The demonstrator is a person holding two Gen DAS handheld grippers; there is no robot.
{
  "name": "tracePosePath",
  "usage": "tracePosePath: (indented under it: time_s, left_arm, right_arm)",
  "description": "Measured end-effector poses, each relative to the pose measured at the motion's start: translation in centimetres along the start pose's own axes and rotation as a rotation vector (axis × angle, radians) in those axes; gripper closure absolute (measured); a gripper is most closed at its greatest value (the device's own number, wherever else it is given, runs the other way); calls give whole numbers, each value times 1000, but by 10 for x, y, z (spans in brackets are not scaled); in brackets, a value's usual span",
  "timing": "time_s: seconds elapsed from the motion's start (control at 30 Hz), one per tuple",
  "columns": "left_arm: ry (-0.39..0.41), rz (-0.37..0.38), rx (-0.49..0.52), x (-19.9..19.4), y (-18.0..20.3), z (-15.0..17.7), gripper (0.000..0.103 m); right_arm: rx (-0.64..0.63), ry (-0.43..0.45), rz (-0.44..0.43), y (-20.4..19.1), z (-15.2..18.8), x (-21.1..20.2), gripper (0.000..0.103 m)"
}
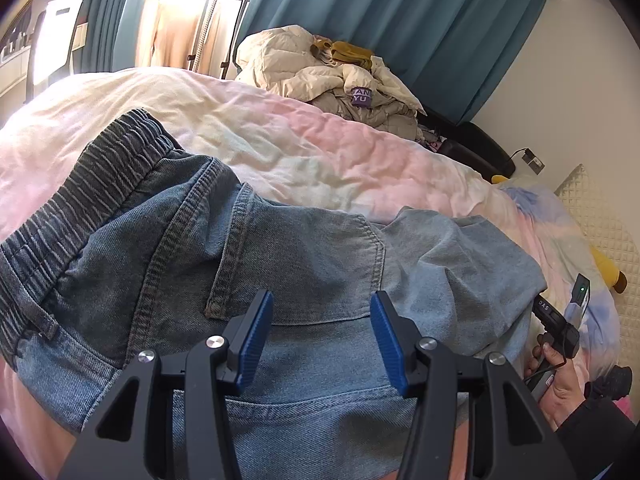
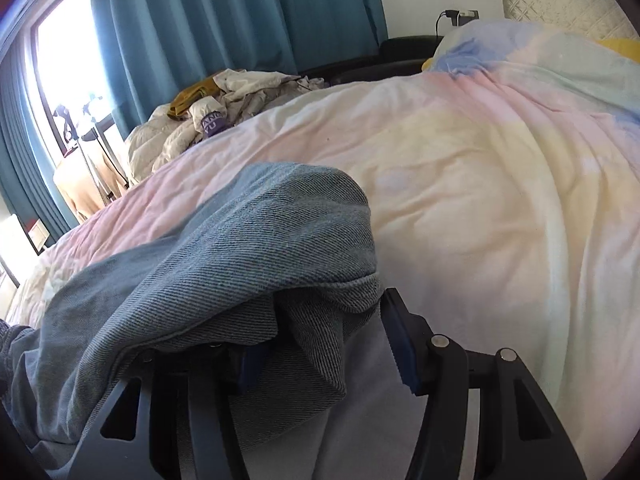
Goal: Fold clothes
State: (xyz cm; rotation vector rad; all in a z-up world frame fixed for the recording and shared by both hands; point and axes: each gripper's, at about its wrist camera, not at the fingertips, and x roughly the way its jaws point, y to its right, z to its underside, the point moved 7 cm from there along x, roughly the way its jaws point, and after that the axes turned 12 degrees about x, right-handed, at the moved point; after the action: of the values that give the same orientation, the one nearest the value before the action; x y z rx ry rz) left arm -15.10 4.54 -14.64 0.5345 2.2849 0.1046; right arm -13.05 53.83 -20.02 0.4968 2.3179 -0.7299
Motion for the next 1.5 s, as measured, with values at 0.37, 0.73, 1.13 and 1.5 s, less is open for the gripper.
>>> tracePosePath:
  time_s: [0.37, 0.73, 1.13, 1.5]
  left_arm:
    - [-1, 3, 14, 3, 5, 0, 51]
    - [15, 1, 12, -1, 5, -3, 51]
    - [6, -10, 13, 2, 3, -2, 51]
    - [6, 4, 16, 3, 6, -2, 51]
  right_arm:
    - [-6, 110, -184, -39, -28, -19, 43]
    - [-24, 114, -396, -100, -35, -48, 47]
    - [-368, 10, -350, -168, 31, -21, 50]
    - [-416, 106, -216, -138, 11, -66, 38]
